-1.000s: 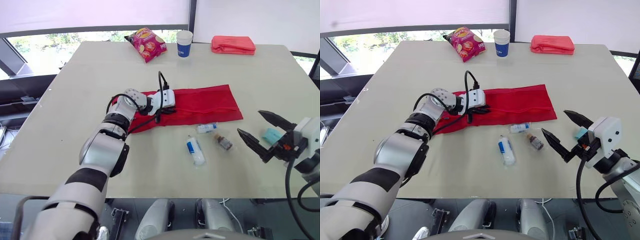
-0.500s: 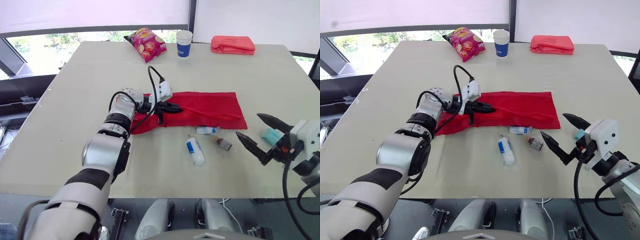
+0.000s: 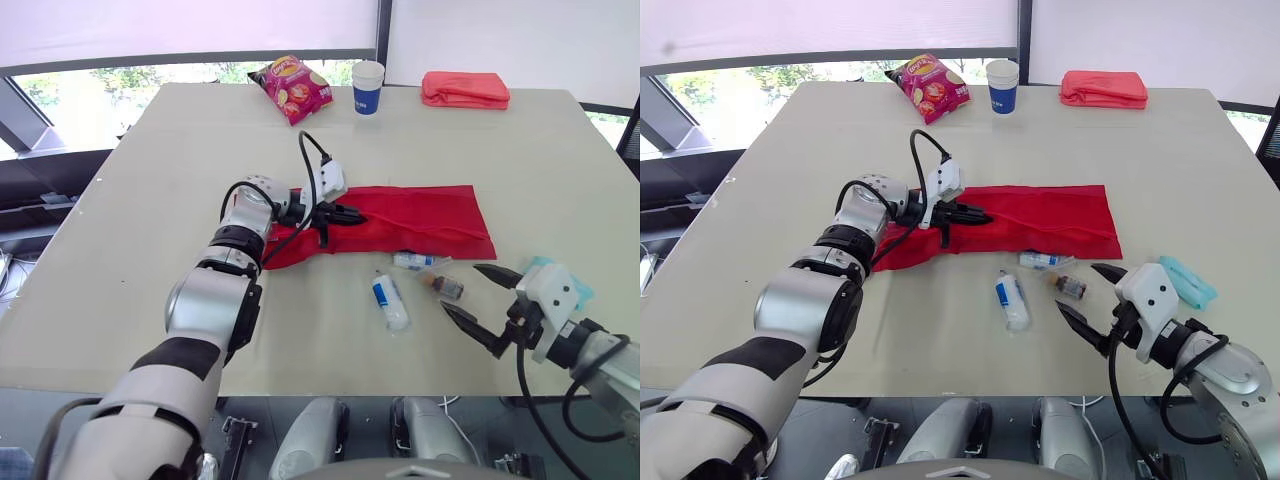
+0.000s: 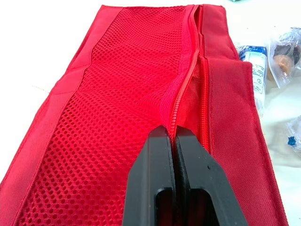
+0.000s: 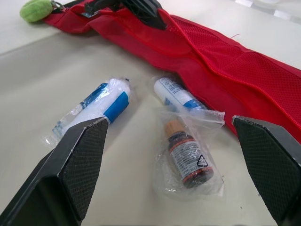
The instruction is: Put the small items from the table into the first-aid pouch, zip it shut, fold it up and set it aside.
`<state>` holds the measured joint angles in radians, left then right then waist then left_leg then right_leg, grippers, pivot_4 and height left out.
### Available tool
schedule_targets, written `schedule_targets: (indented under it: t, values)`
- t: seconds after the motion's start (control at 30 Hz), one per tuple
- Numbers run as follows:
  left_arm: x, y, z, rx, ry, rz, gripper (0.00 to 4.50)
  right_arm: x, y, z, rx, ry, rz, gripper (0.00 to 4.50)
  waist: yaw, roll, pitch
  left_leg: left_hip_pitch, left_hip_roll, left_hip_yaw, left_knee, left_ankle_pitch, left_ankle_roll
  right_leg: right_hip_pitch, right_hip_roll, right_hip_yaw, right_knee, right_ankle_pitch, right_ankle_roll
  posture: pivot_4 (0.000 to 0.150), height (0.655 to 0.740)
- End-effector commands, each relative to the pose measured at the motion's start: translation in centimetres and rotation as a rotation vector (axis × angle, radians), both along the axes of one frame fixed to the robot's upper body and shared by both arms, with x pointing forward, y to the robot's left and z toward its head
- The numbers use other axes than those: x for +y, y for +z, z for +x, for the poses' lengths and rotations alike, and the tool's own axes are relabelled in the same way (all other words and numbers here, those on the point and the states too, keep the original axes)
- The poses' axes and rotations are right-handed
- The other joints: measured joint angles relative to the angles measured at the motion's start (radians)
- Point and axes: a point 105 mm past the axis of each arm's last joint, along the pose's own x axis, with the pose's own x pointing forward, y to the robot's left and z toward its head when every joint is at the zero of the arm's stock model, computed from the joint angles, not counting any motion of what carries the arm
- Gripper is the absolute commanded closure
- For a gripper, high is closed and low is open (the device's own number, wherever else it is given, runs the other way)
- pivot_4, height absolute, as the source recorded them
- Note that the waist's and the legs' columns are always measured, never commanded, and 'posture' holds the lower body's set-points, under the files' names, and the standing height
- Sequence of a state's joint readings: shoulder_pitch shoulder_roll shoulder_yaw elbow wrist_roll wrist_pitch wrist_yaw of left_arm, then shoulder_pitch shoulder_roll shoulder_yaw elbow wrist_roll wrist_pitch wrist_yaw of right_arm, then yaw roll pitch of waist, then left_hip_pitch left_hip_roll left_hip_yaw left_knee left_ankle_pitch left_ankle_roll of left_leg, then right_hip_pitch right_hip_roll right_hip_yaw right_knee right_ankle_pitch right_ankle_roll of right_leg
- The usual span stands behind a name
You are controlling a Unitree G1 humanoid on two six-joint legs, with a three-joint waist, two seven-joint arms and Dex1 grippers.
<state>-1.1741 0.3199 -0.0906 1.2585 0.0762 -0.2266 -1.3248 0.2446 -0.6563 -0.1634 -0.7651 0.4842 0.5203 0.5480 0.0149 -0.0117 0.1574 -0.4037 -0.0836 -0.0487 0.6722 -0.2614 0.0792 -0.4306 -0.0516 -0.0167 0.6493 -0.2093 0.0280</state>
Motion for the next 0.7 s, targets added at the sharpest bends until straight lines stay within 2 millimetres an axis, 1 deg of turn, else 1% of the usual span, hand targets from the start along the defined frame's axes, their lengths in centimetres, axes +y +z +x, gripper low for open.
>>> schedule_targets:
  t: [0.03, 0.07, 0.1, 0.27, 0.37, 0.63, 0.7]
  values:
    - [0.2, 0.8, 0.0, -0.057, -0.028, 0.022, 3.54, 0.2, 0.9, -0.4, -0.046, 0.004, -0.003, 0.0, 0.0, 0.0, 0.0, 0.0, 0.0, 0.0, 0.0, 0.0, 0.0, 0.0, 0.0, 0.0, 0.0, 0.0, 0.0, 0.15, 0.7395]
    - [0.6, 0.6, -0.2, -0.044, -0.034, 0.034, 3.12, 0.1, 0.9, -0.4, -0.045, 0.0, -0.002, 0.0, 0.001, 0.0, 0.0, 0.0, 0.0, 0.0, 0.0, 0.0, 0.0, 0.0, 0.0, 0.0, 0.0, 0.0, 0.0, 0.15, 0.7395]
    - [0.9, 0.5, -0.3, -0.031, -0.039, 0.042, 2.79, 0.1, 1.0, -0.5, -0.045, -0.003, 0.001, 0.0, 0.0, 0.0, 0.0, 0.0, 0.0, 0.0, 0.0, 0.0, 0.0, 0.0, 0.0, 0.0, 0.0, 0.0, 0.0, 0.15, 0.7395]
    - [2.3, 0.2, -0.3, -0.032, -0.022, 0.091, 2.79, 0.1, 1.3, -0.8, -0.06, 0.004, 0.026, 0.0, 0.0, 0.0, 0.0, 0.0, 0.0, 0.0, 0.0, 0.0, 0.0, 0.0, 0.0, 0.0, 0.001, 0.0, 0.0, 0.15, 0.7395]
    - [2.8, -0.1, -0.4, -0.044, -0.027, 0.123, 2.79, 0.3, 1.9, -0.9, -0.088, 0.016, 0.055, 0.0, 0.0, 0.0, 0.0, 0.0, 0.0, 0.0, 0.0, 0.0, 0.0, 0.0, 0.0, 0.0, 0.001, 0.0, 0.0, 0.15, 0.7395]
    - [2.8, -0.2, -0.4, -0.044, -0.027, 0.118, 2.79, 0.1, 3.6, -0.4, -0.172, 0.003, 0.111, 0.0, 0.0, 0.0, 0.0, 0.0, 0.0, 0.0, 0.001, 0.0, 0.0, 0.0, 0.0, 0.0, 0.001, 0.0, 0.0, 0.15, 0.7395]
    - [2.7, -0.2, -0.4, -0.045, -0.029, 0.117, 3.16, 0.1, 3.8, -0.3, -0.18, 0.001, 0.114, 0.0, 0.0, 0.0, 0.0, 0.0, 0.0, 0.0, 0.001, 0.0, 0.0, 0.0, 0.0, 0.0, 0.001, 0.0, 0.0, 0.15, 0.7395]
